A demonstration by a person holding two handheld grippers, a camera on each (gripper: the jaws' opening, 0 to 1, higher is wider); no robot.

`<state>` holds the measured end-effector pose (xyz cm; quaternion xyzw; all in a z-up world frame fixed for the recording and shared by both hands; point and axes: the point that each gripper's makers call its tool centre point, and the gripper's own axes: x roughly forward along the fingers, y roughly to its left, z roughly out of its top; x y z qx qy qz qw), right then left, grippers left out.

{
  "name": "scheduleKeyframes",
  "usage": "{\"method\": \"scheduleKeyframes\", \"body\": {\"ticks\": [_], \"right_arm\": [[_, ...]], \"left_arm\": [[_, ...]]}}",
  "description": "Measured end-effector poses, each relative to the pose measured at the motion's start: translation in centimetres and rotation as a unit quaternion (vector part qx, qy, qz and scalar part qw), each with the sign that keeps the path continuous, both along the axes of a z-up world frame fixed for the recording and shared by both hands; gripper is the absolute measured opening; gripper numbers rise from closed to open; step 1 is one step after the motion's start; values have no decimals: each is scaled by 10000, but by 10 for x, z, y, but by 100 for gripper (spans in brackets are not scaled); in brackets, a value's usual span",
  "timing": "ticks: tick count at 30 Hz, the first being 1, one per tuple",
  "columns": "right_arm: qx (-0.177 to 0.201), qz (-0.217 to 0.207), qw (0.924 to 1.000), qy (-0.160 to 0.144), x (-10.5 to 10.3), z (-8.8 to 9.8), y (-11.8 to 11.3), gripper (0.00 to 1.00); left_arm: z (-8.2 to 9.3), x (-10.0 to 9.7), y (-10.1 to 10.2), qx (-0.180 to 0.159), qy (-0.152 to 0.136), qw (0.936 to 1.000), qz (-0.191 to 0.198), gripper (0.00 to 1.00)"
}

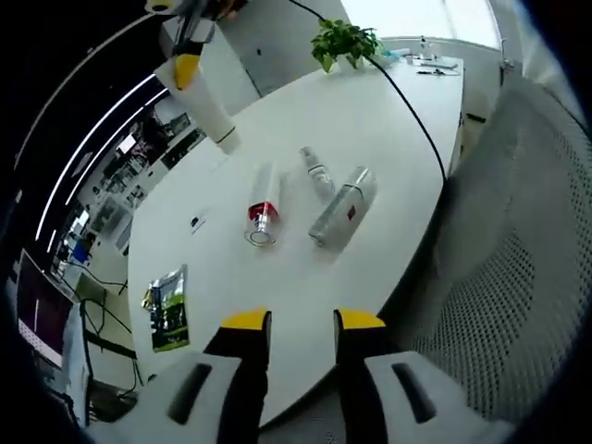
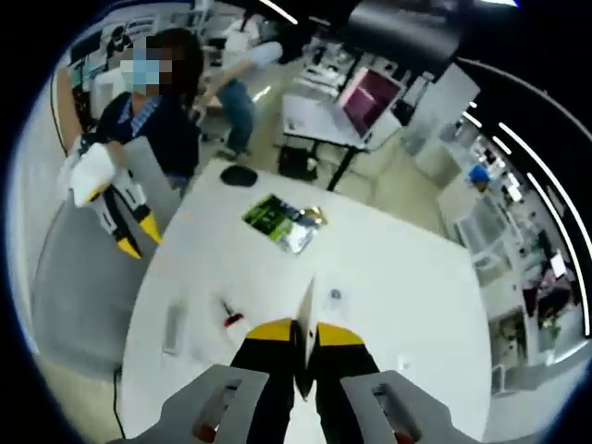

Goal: Arrange the skincare products in the storage area until every visible bottle or jar stands upright without overlapping.

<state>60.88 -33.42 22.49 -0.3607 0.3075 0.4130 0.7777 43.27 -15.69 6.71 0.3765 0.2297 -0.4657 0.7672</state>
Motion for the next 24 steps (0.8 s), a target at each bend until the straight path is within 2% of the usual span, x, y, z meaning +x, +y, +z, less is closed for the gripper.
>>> {"method": "scheduleKeyframes", "body": {"ticks": [11,16,24], "right_arm": [[-14,-270,9993,257,34,-34,-30,0],[122,-510,9977,427,53,-54,-44,0],[271,-609,9955,676,71,-72,-52,0]], "left_arm": [[-5,0,2,108,68,9999,49,24],[-7,0,4,160,100,9998,75,23],[-11,0,6,256,168,9995,106,22]]}}
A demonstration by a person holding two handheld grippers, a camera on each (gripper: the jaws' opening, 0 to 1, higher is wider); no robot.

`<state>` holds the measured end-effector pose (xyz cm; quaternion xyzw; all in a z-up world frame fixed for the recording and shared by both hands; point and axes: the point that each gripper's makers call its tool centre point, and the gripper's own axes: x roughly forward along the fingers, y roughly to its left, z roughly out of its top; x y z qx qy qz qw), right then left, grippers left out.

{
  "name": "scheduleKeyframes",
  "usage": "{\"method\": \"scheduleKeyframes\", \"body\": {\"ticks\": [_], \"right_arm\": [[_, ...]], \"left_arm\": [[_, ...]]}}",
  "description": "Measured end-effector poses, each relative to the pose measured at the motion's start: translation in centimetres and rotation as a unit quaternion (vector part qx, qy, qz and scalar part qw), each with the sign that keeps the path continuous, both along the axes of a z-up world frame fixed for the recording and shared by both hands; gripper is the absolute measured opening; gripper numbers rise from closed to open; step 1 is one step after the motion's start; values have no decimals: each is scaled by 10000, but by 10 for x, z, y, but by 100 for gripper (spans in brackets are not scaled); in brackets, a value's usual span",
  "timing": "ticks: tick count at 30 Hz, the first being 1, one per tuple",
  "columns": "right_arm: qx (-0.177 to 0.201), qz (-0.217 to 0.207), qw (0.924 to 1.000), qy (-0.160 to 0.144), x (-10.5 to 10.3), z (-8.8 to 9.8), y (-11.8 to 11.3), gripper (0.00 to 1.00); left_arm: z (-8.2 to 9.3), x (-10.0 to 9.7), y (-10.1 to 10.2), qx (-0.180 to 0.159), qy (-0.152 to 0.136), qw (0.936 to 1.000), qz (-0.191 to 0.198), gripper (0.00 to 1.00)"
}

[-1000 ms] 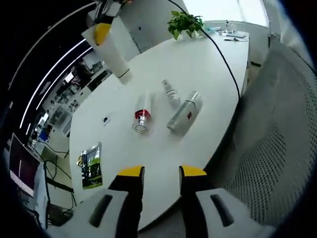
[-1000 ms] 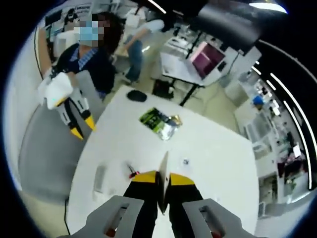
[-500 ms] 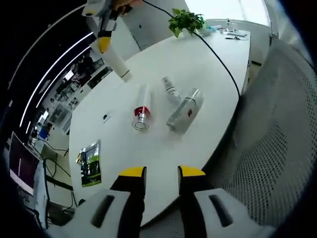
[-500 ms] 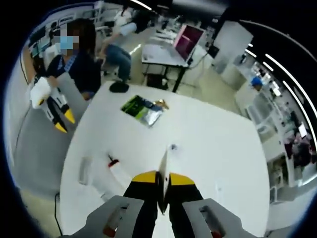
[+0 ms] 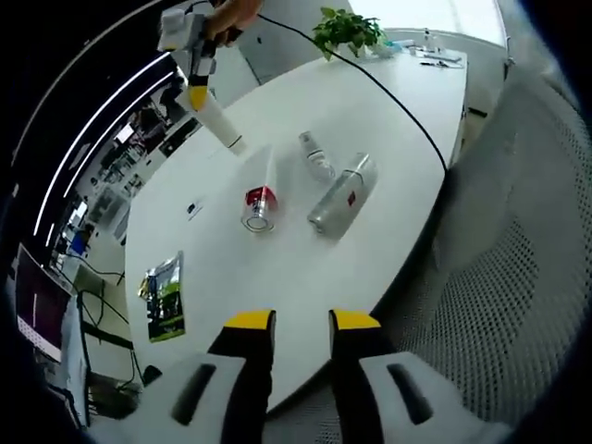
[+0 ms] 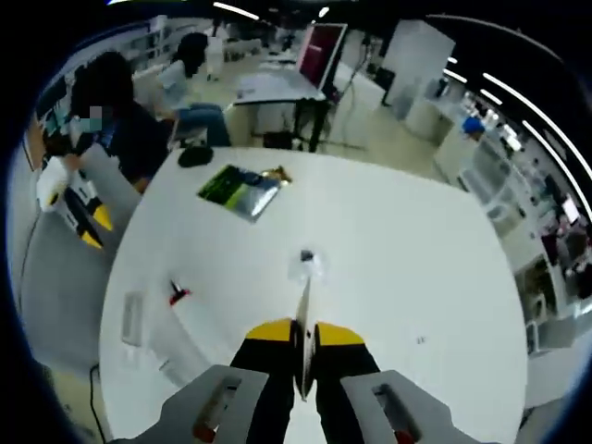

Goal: Arrange the skincare products in the storage area until every visible bottle or jar stands upright without overlapping.

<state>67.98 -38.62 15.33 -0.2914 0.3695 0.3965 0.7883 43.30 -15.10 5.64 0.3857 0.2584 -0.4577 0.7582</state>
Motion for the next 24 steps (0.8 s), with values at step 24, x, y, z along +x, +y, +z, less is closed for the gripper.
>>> {"method": "scheduleKeyframes", "body": {"ticks": [24], "right_arm": [[464,237,9976,450,21,-17,-36,0]], "left_arm": [[-4,-2,1,114,83,9999,-46,15]]}}
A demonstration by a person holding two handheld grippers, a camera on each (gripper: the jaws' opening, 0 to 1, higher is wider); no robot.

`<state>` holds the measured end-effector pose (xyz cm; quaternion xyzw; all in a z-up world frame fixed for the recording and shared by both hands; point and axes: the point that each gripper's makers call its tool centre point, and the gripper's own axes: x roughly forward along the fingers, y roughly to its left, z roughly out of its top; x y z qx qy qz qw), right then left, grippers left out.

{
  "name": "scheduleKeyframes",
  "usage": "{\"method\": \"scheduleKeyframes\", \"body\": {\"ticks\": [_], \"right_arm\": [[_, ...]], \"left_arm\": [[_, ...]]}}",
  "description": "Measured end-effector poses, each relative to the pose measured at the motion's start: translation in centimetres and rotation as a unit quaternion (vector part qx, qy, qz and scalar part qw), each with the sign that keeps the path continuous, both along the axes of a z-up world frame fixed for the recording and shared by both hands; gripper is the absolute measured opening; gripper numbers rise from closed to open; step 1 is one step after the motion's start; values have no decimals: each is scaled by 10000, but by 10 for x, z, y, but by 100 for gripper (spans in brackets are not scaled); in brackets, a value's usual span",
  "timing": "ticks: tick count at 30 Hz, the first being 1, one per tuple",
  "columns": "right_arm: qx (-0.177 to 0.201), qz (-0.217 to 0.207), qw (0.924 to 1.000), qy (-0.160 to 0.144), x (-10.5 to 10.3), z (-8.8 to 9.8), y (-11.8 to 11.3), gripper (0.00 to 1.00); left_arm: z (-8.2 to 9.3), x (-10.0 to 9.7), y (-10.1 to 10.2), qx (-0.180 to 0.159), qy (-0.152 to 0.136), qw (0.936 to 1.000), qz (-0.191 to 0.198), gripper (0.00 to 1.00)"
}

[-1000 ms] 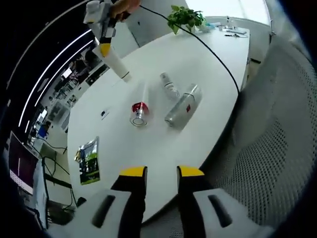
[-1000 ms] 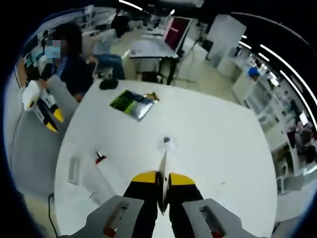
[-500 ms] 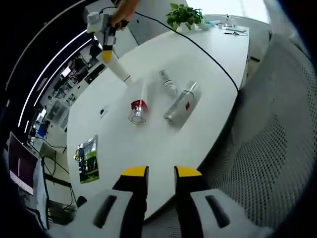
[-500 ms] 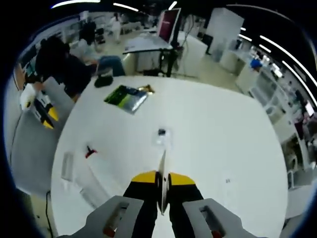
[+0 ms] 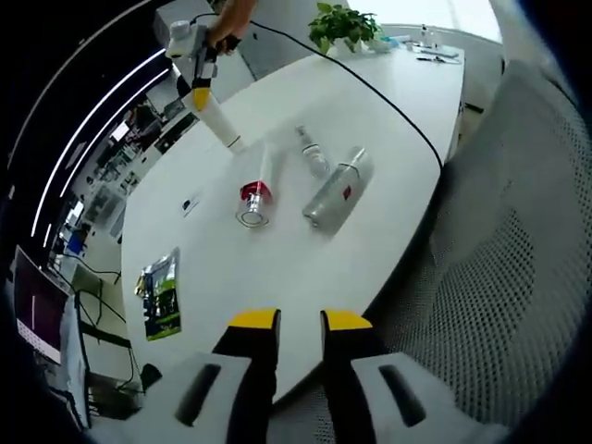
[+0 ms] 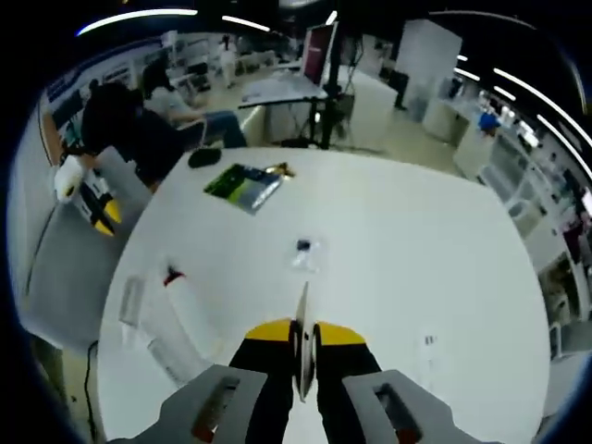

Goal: Arrange the skincare products in the storage area until every visible bottle or jar stands upright without overlapping.

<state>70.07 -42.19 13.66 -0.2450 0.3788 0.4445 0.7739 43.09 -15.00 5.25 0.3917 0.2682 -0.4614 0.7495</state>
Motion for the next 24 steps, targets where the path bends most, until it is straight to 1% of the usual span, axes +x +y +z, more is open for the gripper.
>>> {"method": "scheduleKeyframes", "body": {"ticks": [4,6,8,9,11,12,14,17,20,24], "right_arm": [[1,16,10000,30,4,2,-7,1],[-82,44,10000,-26,7,5,-8,1],[-65,174,9998,50,4,7,-4,1],[-137,255,9996,62,4,7,-5,1],[-253,313,9992,6,7,7,-6,1],[-256,348,9991,55,6,7,-5,1],[-366,564,9977,31,5,6,-5,1],[-427,660,9969,46,4,6,-4,1],[-533,798,9954,-6,2,6,-4,1],[-531,711,9960,101,3,6,-5,2]], "left_arm": [[0,0,0,-13,-7,10000,-5,14],[1,1,-1,-22,-39,10000,-14,14],[4,1,-2,-84,-72,9999,-22,12],[3,1,-2,-67,-63,10000,-26,12],[2,0,-1,-32,-40,10000,-27,12],[2,0,-1,-31,-34,10000,-27,12],[2,0,-1,-32,-34,10000,-30,12],[1,-1,-1,-10,-21,10000,-33,12],[2,0,-1,-30,-40,10000,-31,12],[2,0,-1,-27,-43,10000,-25,12]]}}
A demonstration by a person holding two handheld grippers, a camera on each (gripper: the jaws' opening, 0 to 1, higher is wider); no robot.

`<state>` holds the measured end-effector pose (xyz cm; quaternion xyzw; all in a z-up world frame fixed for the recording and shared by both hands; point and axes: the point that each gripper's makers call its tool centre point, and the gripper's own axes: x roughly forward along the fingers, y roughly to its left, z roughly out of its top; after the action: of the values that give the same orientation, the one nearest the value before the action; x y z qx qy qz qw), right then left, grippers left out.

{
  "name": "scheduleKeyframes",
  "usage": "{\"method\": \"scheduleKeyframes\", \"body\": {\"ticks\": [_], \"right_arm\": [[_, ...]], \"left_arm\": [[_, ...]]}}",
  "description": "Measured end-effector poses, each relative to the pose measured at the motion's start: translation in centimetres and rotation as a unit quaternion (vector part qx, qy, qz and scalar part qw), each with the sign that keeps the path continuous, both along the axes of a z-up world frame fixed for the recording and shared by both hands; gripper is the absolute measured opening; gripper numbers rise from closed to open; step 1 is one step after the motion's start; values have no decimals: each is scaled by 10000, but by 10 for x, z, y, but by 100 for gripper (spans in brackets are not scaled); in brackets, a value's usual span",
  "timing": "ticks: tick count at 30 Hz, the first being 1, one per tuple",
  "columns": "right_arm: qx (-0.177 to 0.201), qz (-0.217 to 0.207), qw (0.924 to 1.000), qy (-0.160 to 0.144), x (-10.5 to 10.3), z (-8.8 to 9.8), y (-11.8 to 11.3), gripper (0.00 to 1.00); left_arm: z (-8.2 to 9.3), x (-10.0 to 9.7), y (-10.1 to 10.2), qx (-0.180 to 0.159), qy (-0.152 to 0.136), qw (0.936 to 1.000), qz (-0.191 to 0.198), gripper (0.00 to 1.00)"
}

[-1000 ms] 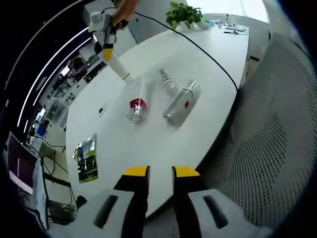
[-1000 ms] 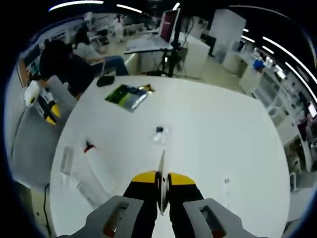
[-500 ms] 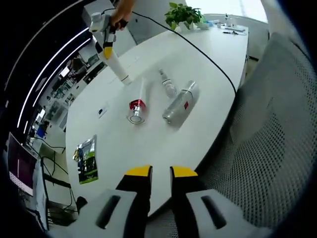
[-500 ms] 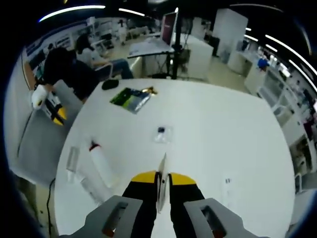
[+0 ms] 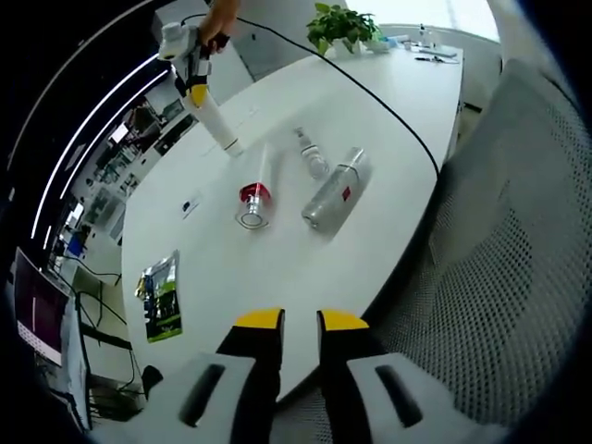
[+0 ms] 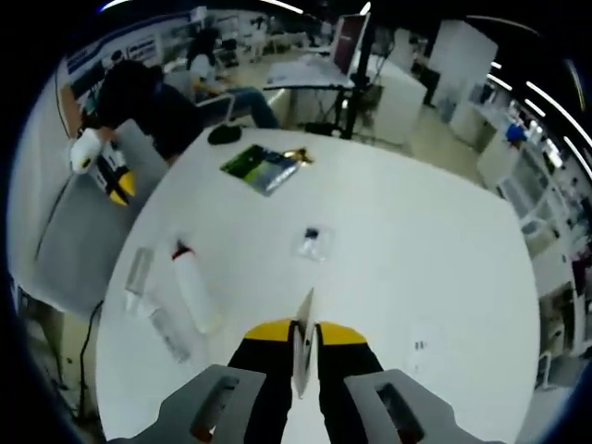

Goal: Arrange the skincare products in the storage area until every visible bottle or jar stands upright without overlapping.

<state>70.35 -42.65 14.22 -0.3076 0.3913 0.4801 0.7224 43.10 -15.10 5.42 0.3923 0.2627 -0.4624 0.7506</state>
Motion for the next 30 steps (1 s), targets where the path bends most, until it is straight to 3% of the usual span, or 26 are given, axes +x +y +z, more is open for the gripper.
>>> {"method": "scheduleKeyframes", "body": {"ticks": [9,13,16,19,21,24,27,30], "right_arm": [[-38,-137,9999,-71,2,7,-1,12],[21,-303,9988,-375,8,28,3,21],[222,-175,9967,-756,5,57,22,24],[436,223,9947,-909,-9,77,49,24],[414,539,9938,-884,-24,81,66,25],[334,818,9935,-722,-42,74,84,30],[70,1035,9934,-496,-64,49,100,32],[-214,1429,9895,-67,-100,3,118,37]], "left_arm": [[-1,0,1,23,15,10000,14,11],[-1,0,1,24,12,10000,12,11],[-1,0,0,26,11,10000,-3,11],[-1,-1,0,25,9,10000,-17,12],[-1,-1,0,33,19,10000,-30,12],[-1,-2,0,41,22,10000,-39,12],[-1,-1,0,38,9,10000,-29,12],[-1,-1,0,30,0,10000,-18,12]]}}
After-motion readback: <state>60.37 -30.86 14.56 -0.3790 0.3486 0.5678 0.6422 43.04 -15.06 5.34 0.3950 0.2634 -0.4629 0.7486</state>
